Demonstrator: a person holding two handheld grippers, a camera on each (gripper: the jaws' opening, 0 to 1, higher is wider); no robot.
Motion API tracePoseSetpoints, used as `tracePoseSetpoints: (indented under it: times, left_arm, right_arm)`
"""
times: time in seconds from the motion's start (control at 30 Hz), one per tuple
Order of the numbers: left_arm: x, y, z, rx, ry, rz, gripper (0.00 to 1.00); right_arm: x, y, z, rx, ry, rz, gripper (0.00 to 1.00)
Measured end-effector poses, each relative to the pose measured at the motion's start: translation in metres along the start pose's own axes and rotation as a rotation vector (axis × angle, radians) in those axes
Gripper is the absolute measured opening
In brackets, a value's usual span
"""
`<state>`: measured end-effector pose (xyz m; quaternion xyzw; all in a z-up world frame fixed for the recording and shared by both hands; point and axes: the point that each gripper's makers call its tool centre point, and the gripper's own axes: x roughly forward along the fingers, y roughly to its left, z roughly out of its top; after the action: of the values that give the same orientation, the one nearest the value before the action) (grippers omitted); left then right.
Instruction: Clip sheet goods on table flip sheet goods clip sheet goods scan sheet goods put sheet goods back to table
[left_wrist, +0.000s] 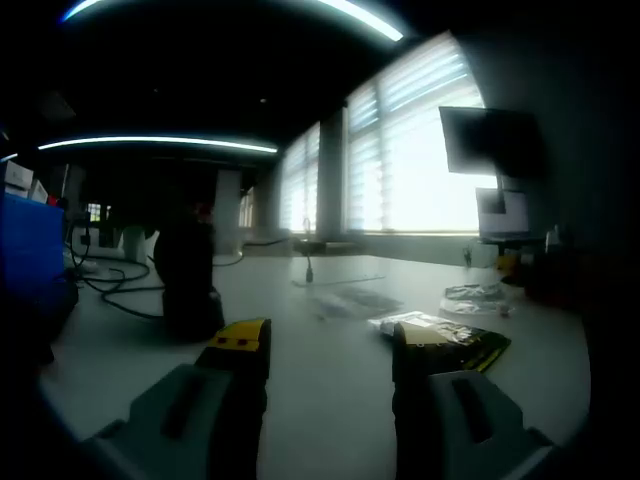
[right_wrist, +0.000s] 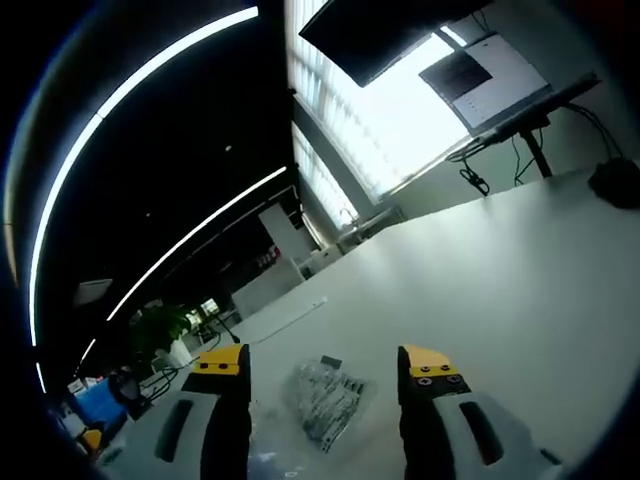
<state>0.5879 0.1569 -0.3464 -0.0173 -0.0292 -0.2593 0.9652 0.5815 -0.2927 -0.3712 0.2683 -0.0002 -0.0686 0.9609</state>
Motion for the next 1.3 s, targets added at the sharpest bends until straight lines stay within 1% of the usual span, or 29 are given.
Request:
tracePoseSetpoints:
  times: [0.07,0.2,0.23,0.37,0.4,0.47,0.5,0.57,0.73,0.77,0.8,0.83,0.9,0.97,1.03,1.1,1.13,1.17,1.2,1.27,1.3]
  left_arm:
    - [0.0,0.0,0.0,0.001,0.0,0.0,0.41]
    - [0.0,0.0,0.0,0.001,0.0,0.0,0.41]
    - [0.0,0.0,0.0,0.001,0.0,0.0,0.41]
    - [0.0,0.0,0.0,0.0,0.0,0.001,0.41]
    - [0.0,0.0,0.0,0.0,-0.001,0.0,0.41]
    - [0.0,0.0,0.0,0.001,0.0,-0.001,0.41]
    - [0.0,0.0,0.0,0.001,0.0,-0.001,0.41]
    - [0.0,0.0,0.0,0.002,0.0,-0.002,0.41]
    - [0.0,-0.001,0.0,0.002,0.001,-0.002,0.41]
    - [0.0,-0.001,0.0,0.003,0.001,-0.002,0.41]
    - [0.0,-0.001,0.0,0.003,0.001,-0.002,0.41]
    - [0.0,-0.001,0.0,0.003,0.001,-0.002,0.41]
    - [0.0,-0.001,0.0,0.003,0.001,-0.002,0.41]
    - [0.0,-0.001,-0.001,0.004,0.002,-0.003,0.41]
    - [0.0,-0.001,-0.001,0.005,0.003,-0.002,0.41]
    - [0.001,-0.001,-0.001,0.005,0.003,-0.002,0.41]
    - [0.001,-0.001,-0.001,0.006,0.003,-0.001,0.41]
    - [0.001,-0.001,-0.001,0.006,0.004,-0.001,0.41]
    - [0.001,-0.001,-0.001,0.007,0.004,-0.001,0.41]
    - [0.001,-0.001,-0.001,0.008,0.005,-0.001,0.41]
    - [0.001,-0.001,-0.001,0.009,0.006,-0.001,0.41]
  right_arm:
    - [0.0,0.003,0.001,-0.035,-0.004,0.011,0.59]
    - [0.0,0.01,0.004,-0.036,-0.017,0.039,0.66]
    - [0.001,0.013,0.005,-0.05,-0.014,0.048,0.68]
    - [0.002,0.028,0.005,-0.096,0.01,0.102,0.7]
    - [0.003,0.032,0.007,-0.103,0.008,0.118,0.7]
    - [0.004,0.042,0.006,-0.135,0.033,0.163,0.71]
    - [0.005,0.045,0.008,-0.138,0.03,0.171,0.71]
    - [0.006,0.055,0.008,-0.191,0.049,0.216,0.71]
    - [0.006,0.076,0.008,-0.317,0.078,0.301,0.72]
    - [0.005,0.081,0.005,-0.342,0.102,0.33,0.73]
    - [0.006,0.084,0.005,-0.36,0.107,0.342,0.73]
    - [0.005,0.087,0.002,-0.388,0.129,0.366,0.73]
    - [0.007,0.089,-0.001,-0.438,0.153,0.386,0.72]
    - [0.009,0.089,-0.006,-0.473,0.18,0.403,0.71]
    - [0.009,0.088,-0.013,-0.517,0.219,0.427,0.72]
    - [0.011,0.089,-0.015,-0.546,0.238,0.451,0.71]
    - [0.011,0.088,-0.018,-0.571,0.263,0.465,0.71]
    - [0.012,0.089,-0.018,-0.583,0.272,0.483,0.72]
    - [0.011,0.091,-0.021,-0.601,0.298,0.514,0.71]
    - [0.009,0.095,-0.024,-0.608,0.334,0.557,0.71]
    - [0.007,0.095,-0.028,-0.614,0.37,0.583,0.72]
